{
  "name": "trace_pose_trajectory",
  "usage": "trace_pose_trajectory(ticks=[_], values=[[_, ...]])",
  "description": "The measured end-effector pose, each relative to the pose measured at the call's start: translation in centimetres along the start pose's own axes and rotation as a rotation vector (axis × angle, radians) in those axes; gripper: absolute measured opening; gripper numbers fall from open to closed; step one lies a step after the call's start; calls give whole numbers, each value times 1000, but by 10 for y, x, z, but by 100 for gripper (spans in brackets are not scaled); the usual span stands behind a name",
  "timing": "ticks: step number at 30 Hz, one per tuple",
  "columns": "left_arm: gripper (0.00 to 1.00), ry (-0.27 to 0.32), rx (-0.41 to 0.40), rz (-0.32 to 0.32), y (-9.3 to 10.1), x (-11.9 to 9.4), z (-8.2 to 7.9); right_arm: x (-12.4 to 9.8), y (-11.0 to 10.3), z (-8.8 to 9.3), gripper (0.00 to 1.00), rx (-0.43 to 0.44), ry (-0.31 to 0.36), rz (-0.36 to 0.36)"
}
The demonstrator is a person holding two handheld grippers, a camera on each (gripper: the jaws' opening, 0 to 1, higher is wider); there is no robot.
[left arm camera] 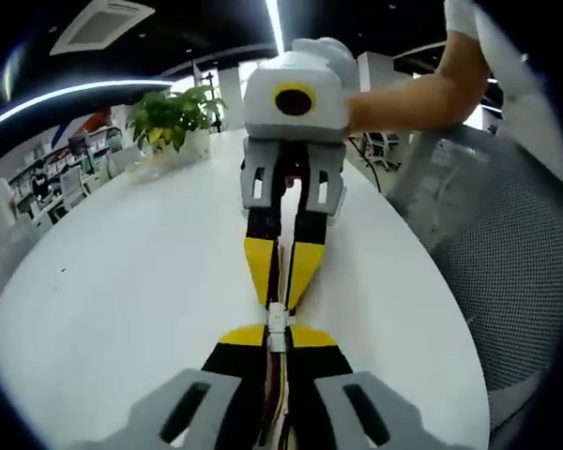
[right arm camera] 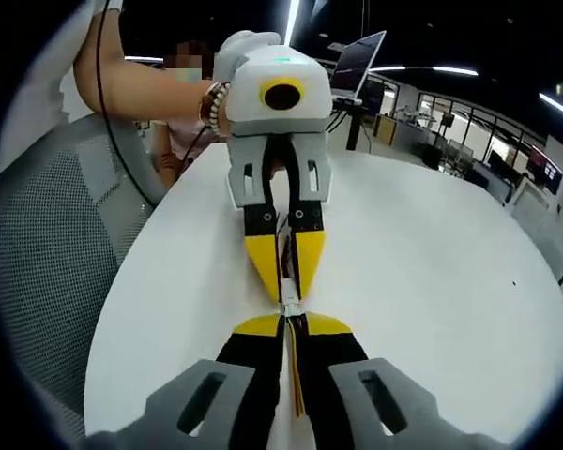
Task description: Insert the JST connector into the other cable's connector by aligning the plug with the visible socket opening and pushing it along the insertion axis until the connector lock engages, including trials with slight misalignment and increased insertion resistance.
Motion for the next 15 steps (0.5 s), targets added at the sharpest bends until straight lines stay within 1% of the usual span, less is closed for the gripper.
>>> trace_pose_trajectory(ticks=[9, 13, 15], values=[[0, -4, -2, -5, -1, -1, -1, 0, 0, -1, 4, 3, 2, 2], [0, 8, -21, -14, -3, -1, -3, -2, 2, -1, 4, 18, 10, 10], [1, 31, -27, -14, -3, -1, -8, -2, 1, -2, 4, 18, 12, 7]])
Point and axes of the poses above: the point that each gripper's makers call its tool centre point, and the gripper's own axes: x roughly forward along the fingers, y roughly to its right, z roughly out of its underside, the point moved 5 cm from there along -x, roughly backward along the fingers, and after that the axes turned 8 degrees about -y, right-handed, at the moved point
